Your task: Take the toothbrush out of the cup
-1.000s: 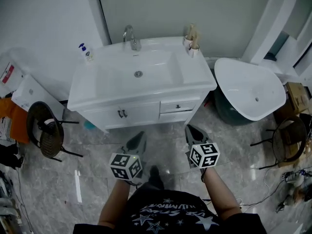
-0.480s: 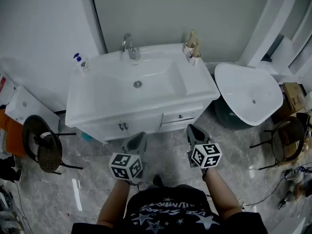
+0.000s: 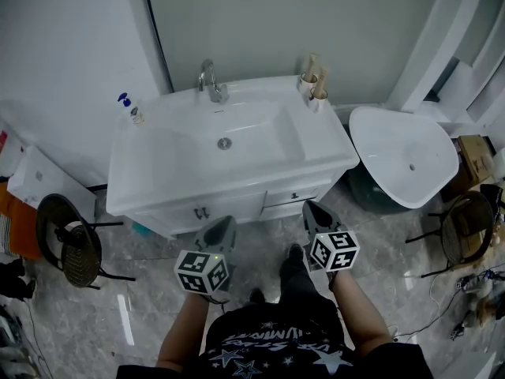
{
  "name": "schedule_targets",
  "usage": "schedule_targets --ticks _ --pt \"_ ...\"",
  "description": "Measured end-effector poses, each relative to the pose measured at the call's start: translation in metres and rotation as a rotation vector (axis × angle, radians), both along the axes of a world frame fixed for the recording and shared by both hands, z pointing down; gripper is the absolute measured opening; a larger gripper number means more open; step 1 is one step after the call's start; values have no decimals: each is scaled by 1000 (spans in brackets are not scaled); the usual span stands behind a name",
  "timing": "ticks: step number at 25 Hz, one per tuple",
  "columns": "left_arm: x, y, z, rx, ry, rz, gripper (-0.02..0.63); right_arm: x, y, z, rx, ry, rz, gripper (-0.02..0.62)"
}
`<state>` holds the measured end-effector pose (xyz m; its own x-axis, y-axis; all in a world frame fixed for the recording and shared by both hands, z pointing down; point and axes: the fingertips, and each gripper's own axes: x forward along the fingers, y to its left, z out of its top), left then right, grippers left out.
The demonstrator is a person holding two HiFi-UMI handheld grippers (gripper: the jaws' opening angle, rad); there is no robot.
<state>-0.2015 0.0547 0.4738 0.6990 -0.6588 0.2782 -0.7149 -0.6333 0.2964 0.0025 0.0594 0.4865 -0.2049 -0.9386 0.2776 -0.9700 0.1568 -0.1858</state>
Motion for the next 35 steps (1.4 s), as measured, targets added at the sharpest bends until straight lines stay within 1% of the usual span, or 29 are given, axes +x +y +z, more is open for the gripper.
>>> schedule_targets --ticks 8,13,18,22,26,35 --pt "7 -25 -1 2 -13 -33 20 4 -46 -2 21 -22 -41 14" --pt "21 -57 5 -13 -10 -84 20 22 -85 1 26 -34 -68 14" --pt "49 -94 6 -14 -14 -106 20 56 -128 2 29 -49 -74 14" --pt "76 -122 8 -36 -13 -124 20 84 -161 3 21 -64 -85 14" --pt "104 -144 5 -31 -39 -124 20 112 -193 4 13 -73 -93 14" --pt "154 -197 -7 -18 -31 -166 20 161 -251 -5 20 -73 -139 14"
